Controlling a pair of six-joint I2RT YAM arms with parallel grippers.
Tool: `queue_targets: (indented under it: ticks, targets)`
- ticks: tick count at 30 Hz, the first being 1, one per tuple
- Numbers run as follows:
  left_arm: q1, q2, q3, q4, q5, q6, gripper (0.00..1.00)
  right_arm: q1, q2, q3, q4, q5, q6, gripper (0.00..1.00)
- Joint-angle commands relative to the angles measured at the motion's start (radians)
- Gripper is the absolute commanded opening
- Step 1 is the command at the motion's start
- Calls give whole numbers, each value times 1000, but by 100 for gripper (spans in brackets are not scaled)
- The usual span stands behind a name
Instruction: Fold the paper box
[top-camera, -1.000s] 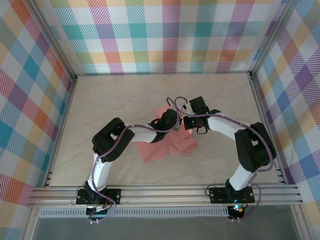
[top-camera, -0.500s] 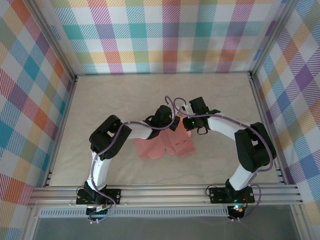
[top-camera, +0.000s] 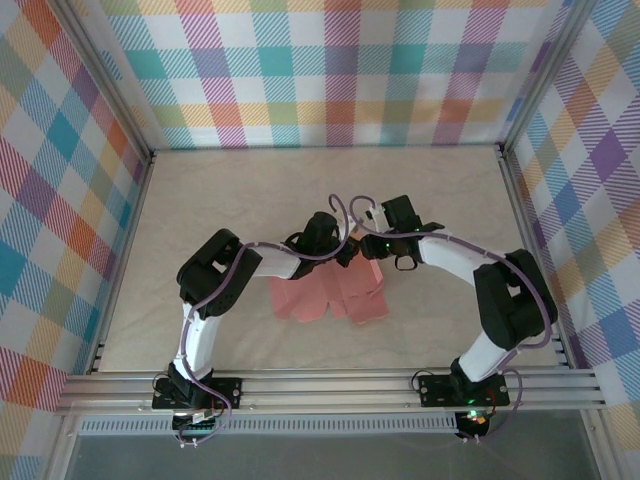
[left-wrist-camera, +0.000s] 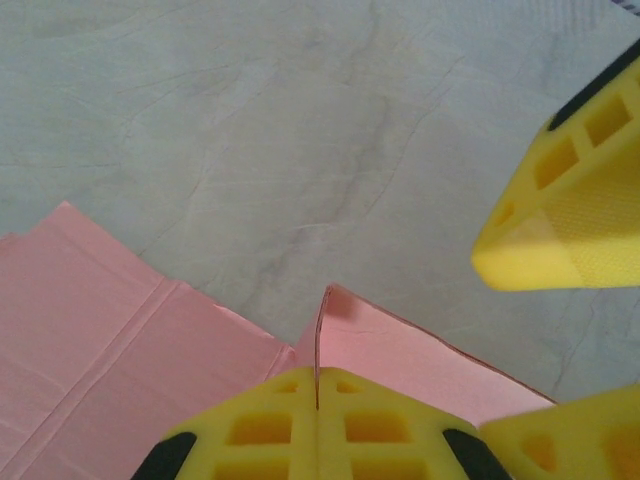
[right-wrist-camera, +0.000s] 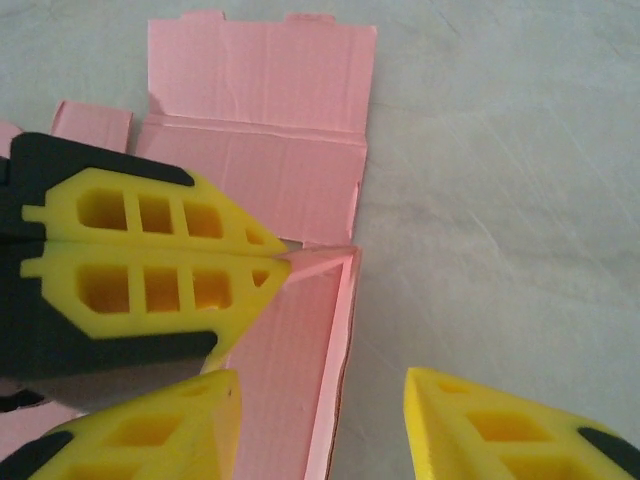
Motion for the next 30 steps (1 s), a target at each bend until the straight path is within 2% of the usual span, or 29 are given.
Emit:
queue_targets:
  ticks: [1, 10, 19, 25, 30]
  targets:
    - [1, -9, -8, 29, 29, -12, 5, 0, -58, -43, 14, 2, 84, 47]
    - [6, -16, -17, 26, 16, -10, 5, 34, -47, -95, 7, 14, 143, 37]
    - [7, -11, -17, 25, 16, -10, 6, 44, -11, -90, 0, 58, 143, 22]
    - [8, -12, -16, 23, 19, -11, 6, 49, 3, -87, -15, 96, 137, 21]
    - [8, -9, -13, 22, 24, -10, 7, 50, -6, -94, -11, 93, 138, 8]
